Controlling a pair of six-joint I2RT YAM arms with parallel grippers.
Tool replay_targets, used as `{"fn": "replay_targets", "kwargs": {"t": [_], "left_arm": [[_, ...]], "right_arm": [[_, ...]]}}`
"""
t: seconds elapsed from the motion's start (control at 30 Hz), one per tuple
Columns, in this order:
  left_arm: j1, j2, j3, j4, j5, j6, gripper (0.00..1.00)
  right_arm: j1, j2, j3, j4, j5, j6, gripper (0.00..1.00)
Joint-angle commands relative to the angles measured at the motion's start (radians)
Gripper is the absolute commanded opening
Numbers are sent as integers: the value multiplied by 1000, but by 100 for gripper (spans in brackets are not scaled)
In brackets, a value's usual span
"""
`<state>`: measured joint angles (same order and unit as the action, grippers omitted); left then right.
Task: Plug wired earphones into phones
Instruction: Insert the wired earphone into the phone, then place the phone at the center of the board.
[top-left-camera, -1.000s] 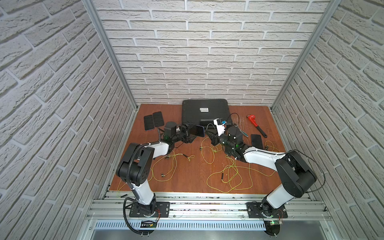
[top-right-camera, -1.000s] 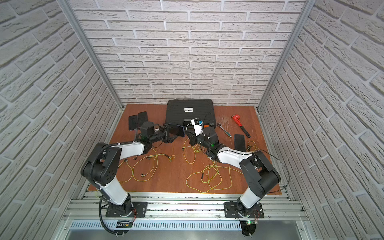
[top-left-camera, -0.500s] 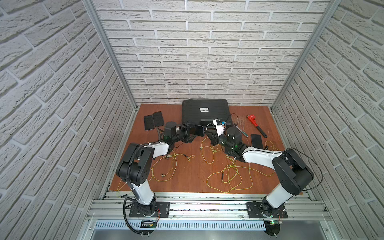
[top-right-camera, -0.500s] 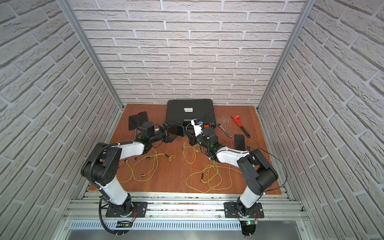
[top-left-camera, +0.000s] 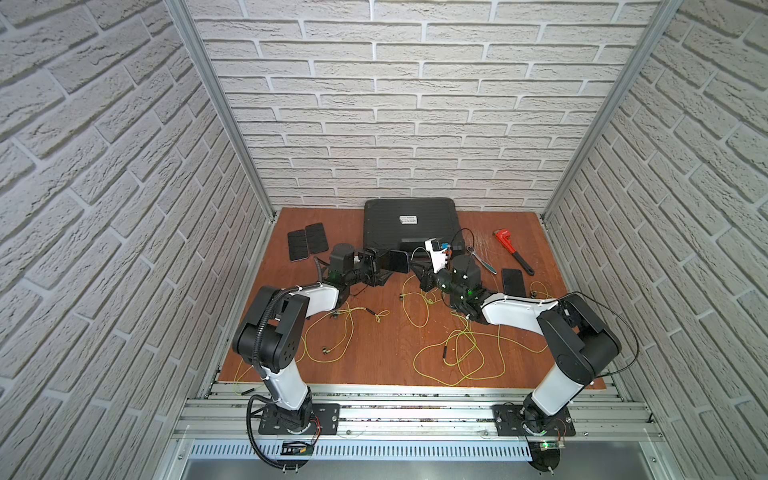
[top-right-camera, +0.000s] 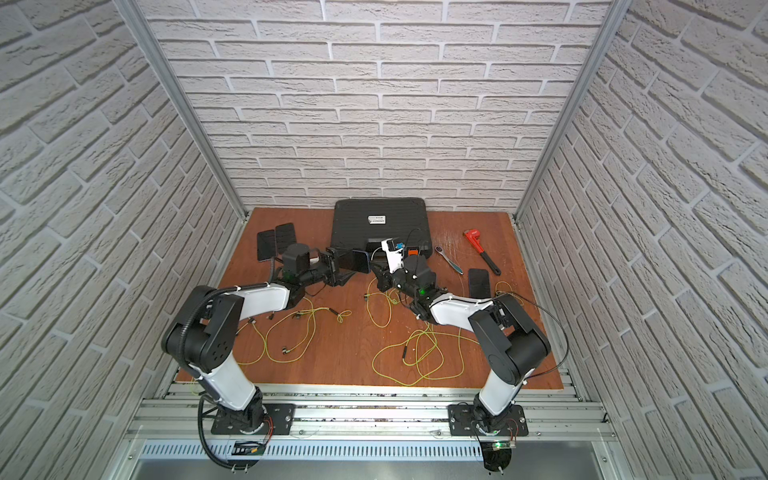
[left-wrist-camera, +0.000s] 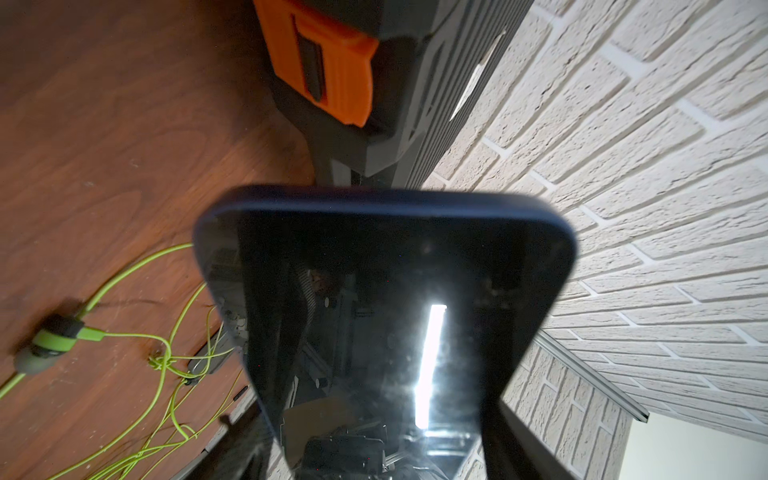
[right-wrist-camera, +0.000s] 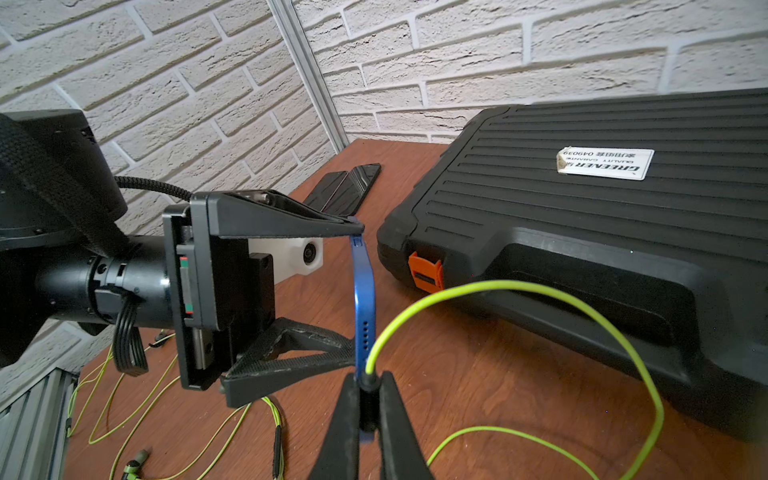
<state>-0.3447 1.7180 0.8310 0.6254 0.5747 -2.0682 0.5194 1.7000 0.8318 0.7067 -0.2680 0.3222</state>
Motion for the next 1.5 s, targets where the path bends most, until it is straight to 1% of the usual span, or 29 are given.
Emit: {"fn": "replay_targets", "kwargs": {"t": [0.0, 0.07, 0.1, 0.13, 0.2, 0.23, 0.27, 0.3, 0.37, 0.5, 0.57, 0.67, 0.8, 0.87, 0.97, 1.07, 1.13, 1.27, 1.47], "left_arm": [[-33, -62, 52, 77, 79, 19, 0], [-34, -66, 54, 52, 92, 37, 0], [-29, -71, 53, 26, 95, 51, 0], [-21, -80, 55, -23, 97, 88, 0], [3, -108, 69, -205, 88, 206, 0], [16, -127, 88, -329, 72, 289, 0], [30, -145, 110, -460, 50, 375, 0], [40, -157, 131, -568, 27, 444, 0], [54, -171, 168, -734, -22, 554, 0], [48, -149, 218, -905, -85, 658, 0], [19, -111, 272, -1005, -133, 717, 0], [-23, -34, 363, -1130, -178, 790, 0], [-81, 70, 493, -1304, -249, 891, 0], [-108, 124, 576, -1416, -302, 954, 0], [-133, 197, 673, -1553, -362, 1029, 0], [-146, 243, 715, -1622, -399, 1059, 0], [-146, 269, 724, -1628, -401, 1074, 0], [-168, 341, 786, -1666, -396, 1119, 0], [-193, 399, 841, -1640, -371, 1118, 0]], "right_arm": [[12, 32, 45, -28, -26, -28, 6], [10, 33, 57, -49, -37, -34, 6], [6, 24, 58, -68, -39, -35, 10], [0, 8, 57, -97, -44, -39, 18], [-14, -42, 52, -180, -64, -52, 38], [-23, -75, 55, -252, -80, -64, 49], [-30, -112, 58, -330, -91, -79, 70], [-37, -145, 59, -398, -103, -97, 82], [-50, -223, 54, -524, -110, -138, 84], [-86, -323, 63, -728, -107, -179, 84], [-110, -346, 72, -796, -112, -175, 84], [-142, -352, 71, -831, -96, -149, 83], [-162, -357, 45, -813, -88, -132, 82], [-170, -361, 29, -801, -80, -130, 82], [-184, -365, 8, -785, -77, -130, 82], [-200, -366, -4, -780, -80, -136, 82], [-206, -365, -13, -770, -80, -138, 82], [-212, -360, -25, -752, -83, -135, 83], [-212, -347, -34, -727, -96, -122, 83]]}}
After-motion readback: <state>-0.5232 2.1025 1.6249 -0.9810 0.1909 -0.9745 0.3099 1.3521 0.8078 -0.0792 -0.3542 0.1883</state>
